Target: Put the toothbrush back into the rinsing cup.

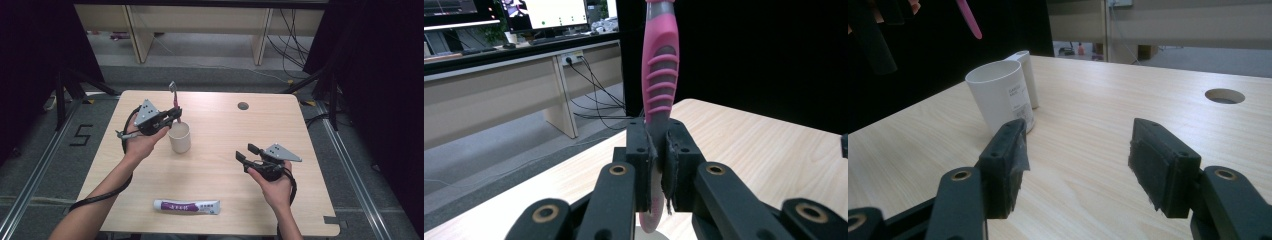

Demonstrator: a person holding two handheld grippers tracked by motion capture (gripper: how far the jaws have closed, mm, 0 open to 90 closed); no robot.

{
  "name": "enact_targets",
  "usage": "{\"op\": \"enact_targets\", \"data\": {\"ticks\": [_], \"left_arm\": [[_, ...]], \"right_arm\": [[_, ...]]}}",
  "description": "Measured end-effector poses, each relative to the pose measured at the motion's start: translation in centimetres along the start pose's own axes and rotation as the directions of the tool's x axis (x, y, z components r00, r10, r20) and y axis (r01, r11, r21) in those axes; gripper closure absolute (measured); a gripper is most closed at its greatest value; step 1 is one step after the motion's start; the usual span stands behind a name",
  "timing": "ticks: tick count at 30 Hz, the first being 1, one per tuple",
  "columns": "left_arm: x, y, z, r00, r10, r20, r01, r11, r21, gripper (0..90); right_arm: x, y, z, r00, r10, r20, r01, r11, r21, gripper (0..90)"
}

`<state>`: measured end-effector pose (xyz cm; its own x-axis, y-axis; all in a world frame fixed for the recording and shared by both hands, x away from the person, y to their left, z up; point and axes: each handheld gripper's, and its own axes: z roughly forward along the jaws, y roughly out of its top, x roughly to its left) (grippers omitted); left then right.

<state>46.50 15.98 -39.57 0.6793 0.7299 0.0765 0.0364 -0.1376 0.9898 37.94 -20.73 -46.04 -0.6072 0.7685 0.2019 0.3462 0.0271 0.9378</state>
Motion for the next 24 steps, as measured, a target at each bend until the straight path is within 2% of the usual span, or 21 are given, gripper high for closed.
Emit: {"op": "enact_targets", "data": {"ticks": [1,5,13,16,17,20,21,24], "left_arm": [[0.1,0.0,0.0,1.0000,0.002,-0.002,-0.002,1.0000,-0.003,82.6],[0.4,0.1,0.3,1.0000,-0.001,-0.006,0.000,1.0000,-0.007,82.6],[1.2,-0.1,0.9,0.9998,-0.007,-0.020,0.007,1.0000,0.005,82.6],[1.5,-0.3,1.3,0.9996,-0.009,-0.026,0.009,0.9999,0.007,82.6],[1.6,-0.3,1.4,0.9996,-0.009,-0.027,0.010,0.9999,0.009,82.6],[1.9,-0.5,1.7,0.9994,-0.005,-0.034,0.006,0.9999,0.016,82.6],[2.0,-0.6,1.8,0.9994,-0.007,-0.034,0.008,0.9999,0.015,82.6],[2.4,-0.7,2.0,0.9991,-0.009,-0.041,0.010,0.9997,0.022,82.6]], "right_arm": [[-0.2,0.0,0.1,0.9995,-0.031,0.005,0.031,0.999,-0.010,40.5],[-0.3,0.0,0.1,0.9986,-0.049,0.019,0.049,0.999,-0.010,40.3],[-0.3,-0.2,0.1,0.9991,-0.039,0.018,0.039,0.999,-0.019,40.3],[-0.5,-0.2,0.1,0.9983,-0.053,0.024,0.054,0.998,-0.024,40.2],[-0.4,-0.2,0.0,0.9990,-0.039,0.022,0.039,0.999,-0.019,40.2],[-0.4,-0.3,0.0,0.9988,-0.042,0.027,0.042,0.999,-0.017,40.2],[-0.3,-0.3,-0.1,0.9995,-0.025,0.019,0.025,1.000,-0.008,40.3],[-0.4,-0.3,0.0,0.9993,-0.031,0.019,0.031,0.999,-0.009,40.2]]}}
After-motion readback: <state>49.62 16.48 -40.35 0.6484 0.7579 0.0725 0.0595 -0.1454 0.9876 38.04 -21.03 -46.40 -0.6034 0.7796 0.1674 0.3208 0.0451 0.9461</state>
